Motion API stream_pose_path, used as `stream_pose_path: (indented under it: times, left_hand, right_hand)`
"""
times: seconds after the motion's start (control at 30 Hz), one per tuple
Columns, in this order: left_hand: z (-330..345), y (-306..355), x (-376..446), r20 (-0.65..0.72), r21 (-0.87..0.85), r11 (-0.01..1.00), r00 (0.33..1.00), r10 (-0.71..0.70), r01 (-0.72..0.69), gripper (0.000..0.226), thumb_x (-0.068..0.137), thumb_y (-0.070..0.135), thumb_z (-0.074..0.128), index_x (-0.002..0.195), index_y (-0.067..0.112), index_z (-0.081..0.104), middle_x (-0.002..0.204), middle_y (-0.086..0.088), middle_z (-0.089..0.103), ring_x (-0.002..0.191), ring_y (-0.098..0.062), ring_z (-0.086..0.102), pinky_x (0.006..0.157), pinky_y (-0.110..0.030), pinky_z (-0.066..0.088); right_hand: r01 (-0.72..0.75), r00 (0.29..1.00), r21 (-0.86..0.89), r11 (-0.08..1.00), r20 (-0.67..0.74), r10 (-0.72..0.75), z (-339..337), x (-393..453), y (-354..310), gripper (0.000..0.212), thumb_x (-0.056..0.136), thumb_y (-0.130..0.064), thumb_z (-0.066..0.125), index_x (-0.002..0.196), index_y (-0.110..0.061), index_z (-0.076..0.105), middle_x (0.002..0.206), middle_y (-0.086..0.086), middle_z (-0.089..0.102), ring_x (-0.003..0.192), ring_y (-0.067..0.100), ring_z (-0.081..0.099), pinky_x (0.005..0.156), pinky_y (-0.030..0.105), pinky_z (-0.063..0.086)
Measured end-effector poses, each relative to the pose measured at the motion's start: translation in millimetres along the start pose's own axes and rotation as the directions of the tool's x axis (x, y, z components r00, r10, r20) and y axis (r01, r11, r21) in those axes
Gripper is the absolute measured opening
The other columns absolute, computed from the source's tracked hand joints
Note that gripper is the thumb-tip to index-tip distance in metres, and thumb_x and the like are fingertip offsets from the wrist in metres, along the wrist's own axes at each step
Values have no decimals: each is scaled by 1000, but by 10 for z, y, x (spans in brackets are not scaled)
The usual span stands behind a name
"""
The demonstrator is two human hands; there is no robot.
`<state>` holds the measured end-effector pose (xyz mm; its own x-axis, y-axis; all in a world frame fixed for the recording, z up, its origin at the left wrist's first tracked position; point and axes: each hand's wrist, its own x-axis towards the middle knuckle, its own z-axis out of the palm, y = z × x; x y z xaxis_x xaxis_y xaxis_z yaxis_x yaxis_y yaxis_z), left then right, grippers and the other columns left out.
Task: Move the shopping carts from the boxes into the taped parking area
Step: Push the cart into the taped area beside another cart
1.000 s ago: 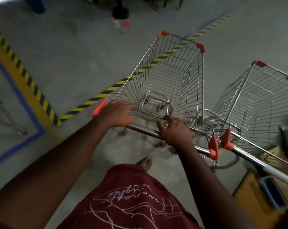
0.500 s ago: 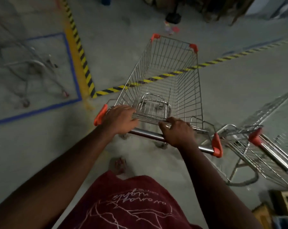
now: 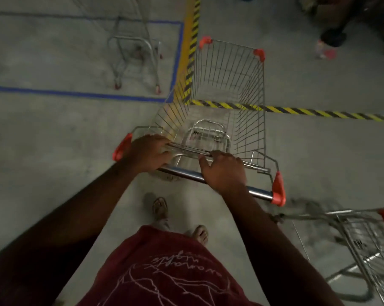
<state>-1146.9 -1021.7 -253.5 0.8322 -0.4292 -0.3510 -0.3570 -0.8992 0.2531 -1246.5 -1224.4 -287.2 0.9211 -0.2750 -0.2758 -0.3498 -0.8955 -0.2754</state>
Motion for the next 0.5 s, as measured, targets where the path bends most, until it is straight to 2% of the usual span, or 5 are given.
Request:
stream_pose_path:
  times: [0.2,0.3,0.37,0.43,0.5]
  left_hand:
    - [127,-664,-591,-112,-93,975,971,-211,201,40,98,46,54,135,36,64,138,4,66,124,-22,63,105,-34,35]
    - [165,-1073,-828,-138,-153,955,951,-275,254,50,88,56,47,129,37,68,132,6,69,117,-22,68,102,-33,42]
    - [154,-1366,-968,-148,-165,939,934,-325,301,45,89,56,49,127,40,68,131,11,69,114,-19,69,104,-33,41]
    - [138,-1661,-1080,-162,-182,927,920,-357,327,41,90,55,52,126,42,68,129,12,70,108,-17,71,104,-33,43]
    - [142,-1982,-1166,-196,-211,916,903,-382,341,47,86,60,46,123,43,69,127,14,71,104,-16,72,101,-33,47]
  right_hand:
    - [164,986,-81,983,52,-160,320,-166,-611,75,96,-69,23,132,-18,65,130,9,69,120,34,63,106,51,43]
    - [233,969,-105,967,106,-222,462,-213,-989,79,94,-68,16,134,-17,62,134,9,66,125,35,59,108,55,40]
    - [274,956,-106,956,137,-259,559,-226,-1265,80,92,-67,13,135,-18,60,138,8,63,128,36,57,110,57,38]
    - [308,942,-108,945,173,-287,664,-228,-1546,80,92,-67,13,137,-18,57,142,7,60,132,36,54,112,59,36]
    - [341,929,-109,934,192,-317,769,-227,-1831,77,94,-67,17,138,-17,56,145,7,58,132,37,53,113,57,36]
